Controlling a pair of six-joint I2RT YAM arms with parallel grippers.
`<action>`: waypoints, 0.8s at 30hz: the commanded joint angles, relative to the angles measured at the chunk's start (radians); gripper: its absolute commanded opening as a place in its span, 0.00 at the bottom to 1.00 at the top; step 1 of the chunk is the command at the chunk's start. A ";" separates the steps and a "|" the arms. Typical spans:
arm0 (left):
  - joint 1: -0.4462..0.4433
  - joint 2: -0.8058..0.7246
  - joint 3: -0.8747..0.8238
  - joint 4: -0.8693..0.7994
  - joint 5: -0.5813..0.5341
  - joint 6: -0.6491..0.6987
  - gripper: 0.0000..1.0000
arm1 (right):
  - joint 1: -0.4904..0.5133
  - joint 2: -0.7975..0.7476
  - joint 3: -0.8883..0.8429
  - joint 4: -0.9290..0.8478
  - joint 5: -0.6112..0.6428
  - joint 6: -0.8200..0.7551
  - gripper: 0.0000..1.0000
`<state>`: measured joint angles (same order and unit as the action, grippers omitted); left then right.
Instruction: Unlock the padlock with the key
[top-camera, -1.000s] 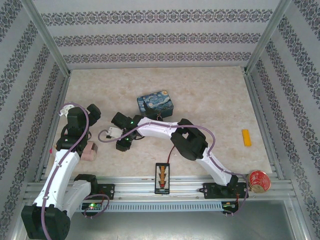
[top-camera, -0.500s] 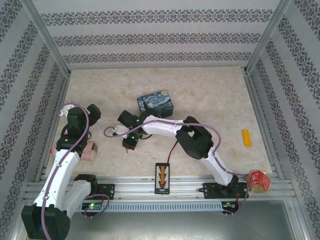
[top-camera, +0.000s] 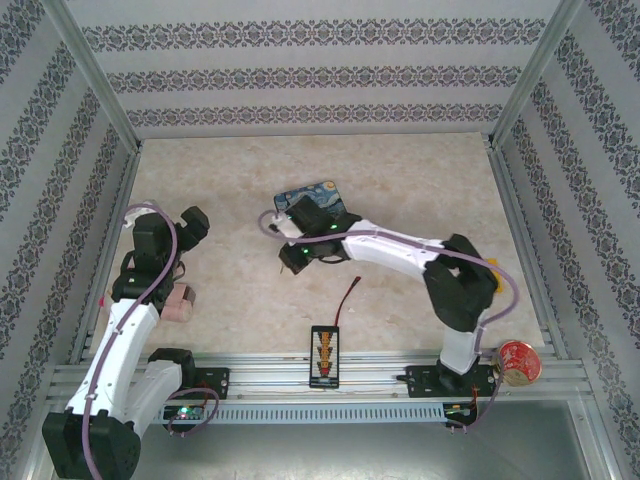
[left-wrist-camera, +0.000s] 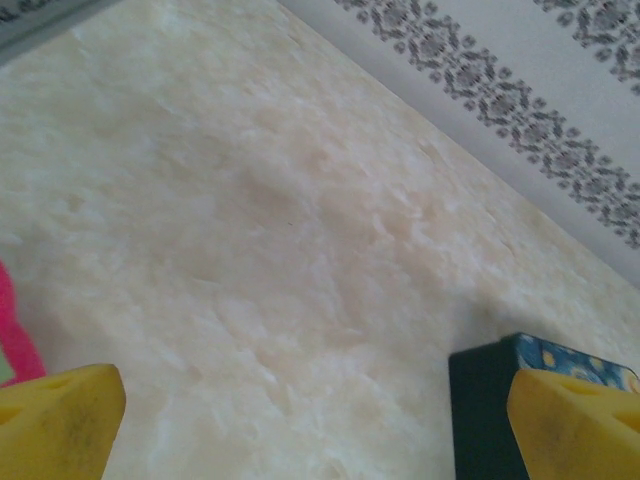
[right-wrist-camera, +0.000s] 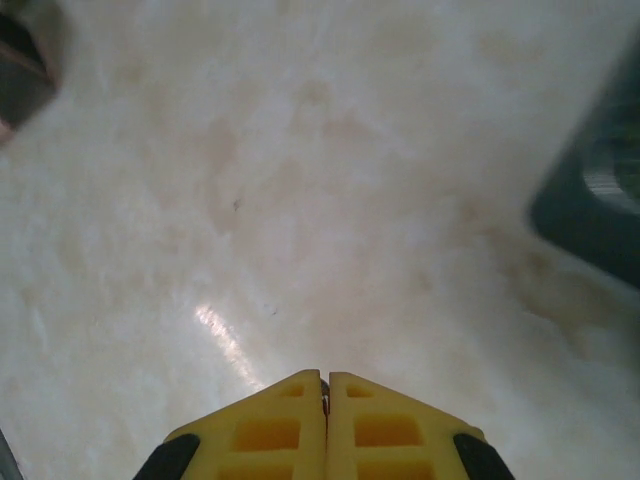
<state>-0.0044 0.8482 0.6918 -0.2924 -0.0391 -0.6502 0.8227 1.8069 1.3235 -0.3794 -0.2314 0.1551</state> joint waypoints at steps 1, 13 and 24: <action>0.011 0.038 0.049 0.041 0.110 0.010 0.98 | -0.056 -0.123 -0.088 0.105 0.076 0.124 0.00; -0.378 0.249 0.031 0.367 0.306 -0.116 0.90 | -0.185 -0.463 -0.348 0.398 0.142 0.228 0.00; -0.587 0.471 0.155 0.611 0.414 -0.051 0.90 | -0.211 -0.634 -0.485 0.523 0.182 0.229 0.00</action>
<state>-0.5701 1.3155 0.8028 0.1860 0.3408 -0.7368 0.6231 1.1965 0.8627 0.0807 -0.0784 0.3683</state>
